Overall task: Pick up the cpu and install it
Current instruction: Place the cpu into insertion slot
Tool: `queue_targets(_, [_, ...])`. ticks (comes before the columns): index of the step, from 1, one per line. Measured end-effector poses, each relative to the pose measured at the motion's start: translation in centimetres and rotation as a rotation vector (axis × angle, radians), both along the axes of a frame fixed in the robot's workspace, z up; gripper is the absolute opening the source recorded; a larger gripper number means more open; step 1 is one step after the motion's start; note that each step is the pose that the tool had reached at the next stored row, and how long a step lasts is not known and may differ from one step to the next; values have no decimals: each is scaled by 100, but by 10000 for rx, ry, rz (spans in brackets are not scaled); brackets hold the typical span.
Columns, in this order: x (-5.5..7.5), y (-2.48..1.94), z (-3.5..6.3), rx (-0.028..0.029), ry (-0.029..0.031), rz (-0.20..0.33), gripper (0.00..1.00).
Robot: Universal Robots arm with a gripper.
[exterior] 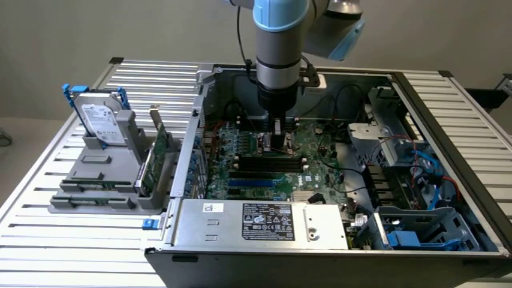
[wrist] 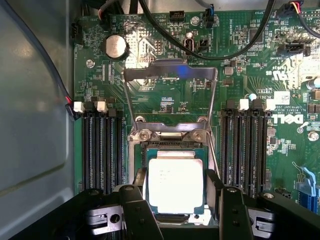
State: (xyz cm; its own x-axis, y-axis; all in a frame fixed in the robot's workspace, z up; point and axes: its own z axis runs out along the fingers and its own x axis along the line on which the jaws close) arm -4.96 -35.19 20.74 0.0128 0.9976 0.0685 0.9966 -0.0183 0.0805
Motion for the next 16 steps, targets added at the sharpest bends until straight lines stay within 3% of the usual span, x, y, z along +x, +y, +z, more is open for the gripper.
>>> queue_targets(10, [0, 50, -40, 0, 5, -65, 55])
queue_targets(16, [0, 51, -51, -3, 11, -85, 55])
